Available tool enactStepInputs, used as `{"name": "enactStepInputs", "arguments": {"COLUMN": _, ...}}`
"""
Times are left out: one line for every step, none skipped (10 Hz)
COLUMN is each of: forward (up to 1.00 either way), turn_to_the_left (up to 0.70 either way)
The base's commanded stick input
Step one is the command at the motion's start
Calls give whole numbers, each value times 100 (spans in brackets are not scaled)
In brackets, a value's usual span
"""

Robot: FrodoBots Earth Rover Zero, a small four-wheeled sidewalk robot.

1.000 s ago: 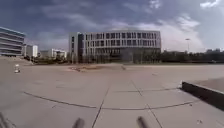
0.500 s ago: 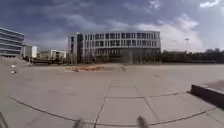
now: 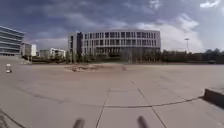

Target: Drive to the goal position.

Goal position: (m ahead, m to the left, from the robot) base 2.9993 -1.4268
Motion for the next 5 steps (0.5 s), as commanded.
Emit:
{"name": "enactStepInputs", "arguments": {"forward": 69, "turn_to_the_left": -30}}
{"name": "enactStepInputs", "arguments": {"forward": 69, "turn_to_the_left": -31}}
{"name": "enactStepInputs", "arguments": {"forward": 69, "turn_to_the_left": -31}}
{"name": "enactStepInputs", "arguments": {"forward": 69, "turn_to_the_left": -31}}
{"name": "enactStepInputs", "arguments": {"forward": 69, "turn_to_the_left": -31}}
